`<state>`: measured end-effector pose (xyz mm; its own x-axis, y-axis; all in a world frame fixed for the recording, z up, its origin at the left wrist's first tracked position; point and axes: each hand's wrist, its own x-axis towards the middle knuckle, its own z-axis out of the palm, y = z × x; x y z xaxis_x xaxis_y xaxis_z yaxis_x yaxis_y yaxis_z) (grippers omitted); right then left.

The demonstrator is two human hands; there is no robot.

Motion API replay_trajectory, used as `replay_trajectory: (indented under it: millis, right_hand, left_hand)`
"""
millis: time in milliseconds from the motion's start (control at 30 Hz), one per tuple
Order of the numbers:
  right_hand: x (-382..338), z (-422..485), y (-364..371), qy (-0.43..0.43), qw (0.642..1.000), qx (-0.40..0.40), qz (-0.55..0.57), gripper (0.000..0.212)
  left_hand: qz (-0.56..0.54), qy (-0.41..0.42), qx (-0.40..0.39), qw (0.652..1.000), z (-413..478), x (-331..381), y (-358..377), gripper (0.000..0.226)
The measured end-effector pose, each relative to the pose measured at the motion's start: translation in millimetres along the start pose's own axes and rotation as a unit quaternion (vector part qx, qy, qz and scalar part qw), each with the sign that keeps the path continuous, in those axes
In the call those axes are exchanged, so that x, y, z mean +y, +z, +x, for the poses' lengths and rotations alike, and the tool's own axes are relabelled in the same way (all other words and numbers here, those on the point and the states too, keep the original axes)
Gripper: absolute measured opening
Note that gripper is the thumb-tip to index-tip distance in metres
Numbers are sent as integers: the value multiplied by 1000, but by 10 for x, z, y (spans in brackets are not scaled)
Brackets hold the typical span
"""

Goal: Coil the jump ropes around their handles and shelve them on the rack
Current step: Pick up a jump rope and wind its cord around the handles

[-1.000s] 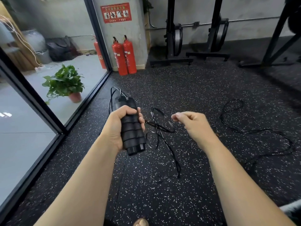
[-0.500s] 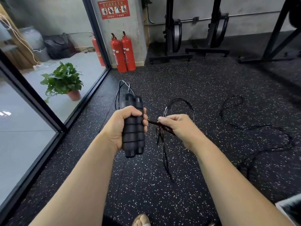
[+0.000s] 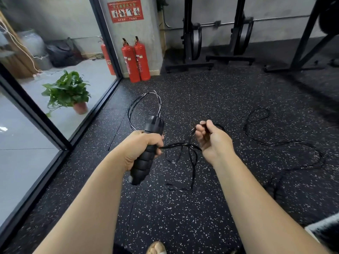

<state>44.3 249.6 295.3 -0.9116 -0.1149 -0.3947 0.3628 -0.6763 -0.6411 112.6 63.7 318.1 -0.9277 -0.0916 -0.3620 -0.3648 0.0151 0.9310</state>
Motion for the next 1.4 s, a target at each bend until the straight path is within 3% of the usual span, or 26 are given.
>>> replay_trajectory:
  millis: [167, 300, 467, 567, 700, 800, 867, 933, 1067, 1133, 1233, 1400]
  right_hand:
    - [-121, 27, -60, -13, 995, 40, 95, 31]
    - [-78, 23, -39, 2, 995, 30, 93, 33]
    - [28, 10, 38, 29, 999, 6, 46, 31]
    - [112, -18, 78, -8, 990, -61, -123, 22]
    - [202, -69, 51, -106, 879, -153, -439, 6]
    - [229, -28, -7, -160, 800, -158, -556, 8]
    - [234, 4, -40, -167, 773, -132, -598, 9]
    - [237, 3, -55, -150, 787, -118, -587, 9]
    - [183, -71, 31, -64, 926, -125, -351, 11]
    - [119, -86, 54, -22, 965, -119, -234, 13]
    - [63, -91, 74, 20, 982, -110, -150, 17]
    - [134, -128, 109, 81, 974, -128, -170, 22]
  left_hand:
    - [-8, 18, 27, 999, 18, 1, 7, 31]
    - [7, 27, 26, 999, 27, 7, 78, 32]
    - [-137, 20, -12, 990, 21, 58, 147, 21]
    - [-198, 45, -19, 979, 14, 68, 193, 13]
    - [-238, 78, -2, 968, 28, 77, 174, 29]
    - [-246, 85, 33, 965, 31, 82, 137, 34]
    - [-247, 86, 47, 964, 19, 79, 115, 35]
    - [-252, 83, 50, 963, 21, 75, 81, 34]
    - [-203, 65, 78, 974, 45, 22, 32, 23]
    - [-138, 64, 97, 984, 49, -16, 46, 14]
    - [-86, 87, 104, 987, 54, -41, 57, 14]
    - [-52, 117, 89, 988, 62, -44, 125, 28]
